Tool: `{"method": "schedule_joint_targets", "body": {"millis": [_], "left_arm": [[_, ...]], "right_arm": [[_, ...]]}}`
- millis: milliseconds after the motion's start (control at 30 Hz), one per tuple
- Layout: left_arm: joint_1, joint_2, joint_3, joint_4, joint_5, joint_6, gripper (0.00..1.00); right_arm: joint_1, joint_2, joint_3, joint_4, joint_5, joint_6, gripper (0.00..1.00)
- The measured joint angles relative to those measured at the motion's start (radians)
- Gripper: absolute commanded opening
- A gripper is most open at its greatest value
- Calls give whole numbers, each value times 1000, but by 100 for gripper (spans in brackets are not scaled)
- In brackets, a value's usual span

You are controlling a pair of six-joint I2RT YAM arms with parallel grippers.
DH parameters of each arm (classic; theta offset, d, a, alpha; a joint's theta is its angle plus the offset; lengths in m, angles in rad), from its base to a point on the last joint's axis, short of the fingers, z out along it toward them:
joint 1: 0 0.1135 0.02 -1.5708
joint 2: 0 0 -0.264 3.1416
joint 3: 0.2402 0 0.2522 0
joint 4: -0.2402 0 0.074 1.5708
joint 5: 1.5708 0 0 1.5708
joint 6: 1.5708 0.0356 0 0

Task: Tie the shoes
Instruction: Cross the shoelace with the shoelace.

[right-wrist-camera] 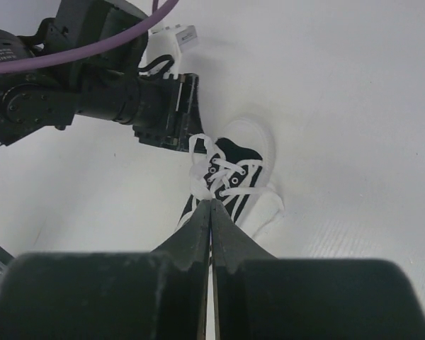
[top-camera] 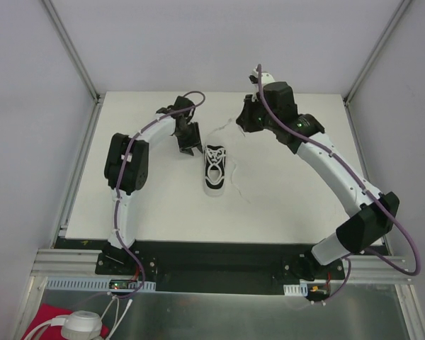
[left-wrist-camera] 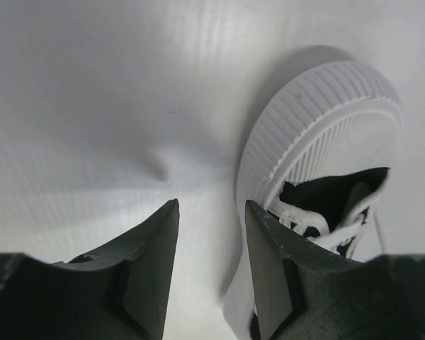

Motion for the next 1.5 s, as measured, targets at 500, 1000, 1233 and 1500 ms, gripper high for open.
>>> {"method": "schedule_joint_targets", "body": {"millis": [500, 1000, 1233, 1500], "left_arm": [[154, -278, -103, -4, 4, 192, 79], [46, -500, -500, 473, 323, 333, 83], [10, -479, -501, 599, 325, 319, 76], [1, -396, -476, 704, 223, 308, 72]], "right_arm": [[11, 146, 76, -39, -52, 16, 1], [8, 222, 214, -72, -119, 23, 1], [-3, 222, 214, -73, -155, 35, 1], [-14, 221, 214, -73, -175, 44, 1]]}}
